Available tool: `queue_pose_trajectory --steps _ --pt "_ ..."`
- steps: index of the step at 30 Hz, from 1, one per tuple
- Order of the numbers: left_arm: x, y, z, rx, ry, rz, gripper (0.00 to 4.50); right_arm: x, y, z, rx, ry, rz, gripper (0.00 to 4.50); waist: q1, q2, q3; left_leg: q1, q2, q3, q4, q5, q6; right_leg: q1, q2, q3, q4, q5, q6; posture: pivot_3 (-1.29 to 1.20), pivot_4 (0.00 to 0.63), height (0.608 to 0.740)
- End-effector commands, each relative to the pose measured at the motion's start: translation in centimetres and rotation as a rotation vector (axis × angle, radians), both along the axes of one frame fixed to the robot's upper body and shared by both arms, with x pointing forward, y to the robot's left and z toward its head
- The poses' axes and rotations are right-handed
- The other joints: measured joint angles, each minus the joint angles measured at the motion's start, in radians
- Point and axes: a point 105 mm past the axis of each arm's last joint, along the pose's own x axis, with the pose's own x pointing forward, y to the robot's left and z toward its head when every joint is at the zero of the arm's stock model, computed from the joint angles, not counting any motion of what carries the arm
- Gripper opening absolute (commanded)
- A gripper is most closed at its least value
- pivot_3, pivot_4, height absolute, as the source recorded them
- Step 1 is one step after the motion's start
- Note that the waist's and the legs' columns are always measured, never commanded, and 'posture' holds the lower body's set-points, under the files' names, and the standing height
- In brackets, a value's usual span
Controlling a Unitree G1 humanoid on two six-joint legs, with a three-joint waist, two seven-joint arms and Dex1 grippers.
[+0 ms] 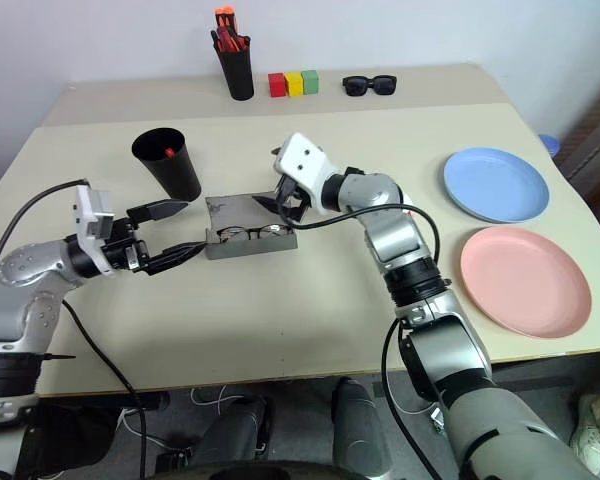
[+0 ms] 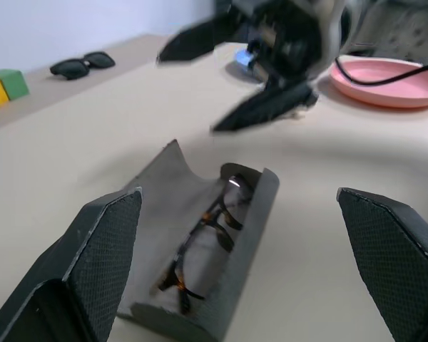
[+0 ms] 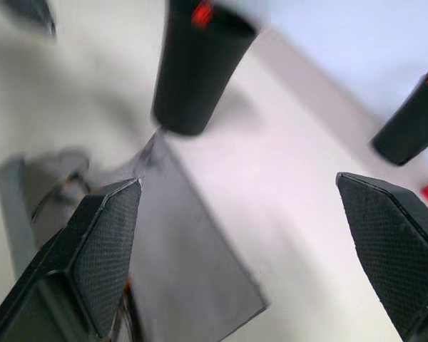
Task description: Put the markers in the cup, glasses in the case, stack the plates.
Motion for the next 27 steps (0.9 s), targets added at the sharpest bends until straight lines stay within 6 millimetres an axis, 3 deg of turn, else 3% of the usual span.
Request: queue_pose_trajectory --steps 1,4,9,13,21,27 --pt "1.9 -0.7 0.6 0.036 -0.090 0.039 3.97 -1.3 -2.4 0.1 0.029 0.019 0.000 4.50 0.009 -0.001 0.000 0.000 0.000 0.000 0.000 0.000 0.000 0.001 0.000 0.000 0.000 0.000 0.000 0.00 0.150 0.740" --pt "4.4 -1.9 1.1 0.047 -0.143 0.109 2.68 -2.4 -3.4 -1.3 0.011 0.063 -0.008 4.50 0.022 -0.001 0.000 0.000 0.000 0.000 0.001 0.000 0.000 0.002 0.000 0.000 -0.001 0.000 0.000 0.00 0.150 0.740" --pt "8.4 -3.8 0.9 0.078 -0.160 0.247 0.16 -4.0 -4.3 -1.9 0.021 0.108 -0.003 4.50 0.020 0.000 0.000 0.000 0.000 0.001 0.002 0.000 0.000 0.001 0.000 0.000 -0.001 0.001 0.000 0.00 0.150 0.740" --pt "10.5 -5.7 1.1 0.071 -0.160 0.301 0.05 -6.5 -4.1 -2.2 0.036 0.155 0.093 4.50 0.027 -0.001 0.000 0.000 0.000 0.001 0.001 0.000 0.000 0.001 0.000 0.000 -0.002 0.001 0.000 0.00 0.150 0.740" --pt "13.3 -8.1 0.9 0.123 -0.114 0.343 0.05 -6.4 -3.7 -2.5 0.035 0.145 0.065 4.50 0.026 -0.001 0.000 -0.001 0.000 0.001 0.003 0.000 0.000 0.002 0.000 0.000 -0.002 0.001 0.000 0.00 0.150 0.740" --pt "14.3 -7.8 0.6 0.170 -0.026 0.366 0.05 -7.3 -3.0 -3.6 0.002 0.167 0.100 4.50 0.022 -0.001 0.000 -0.001 0.000 0.001 0.003 0.000 0.000 0.001 0.000 0.000 -0.002 0.001 0.000 0.00 0.150 0.740"
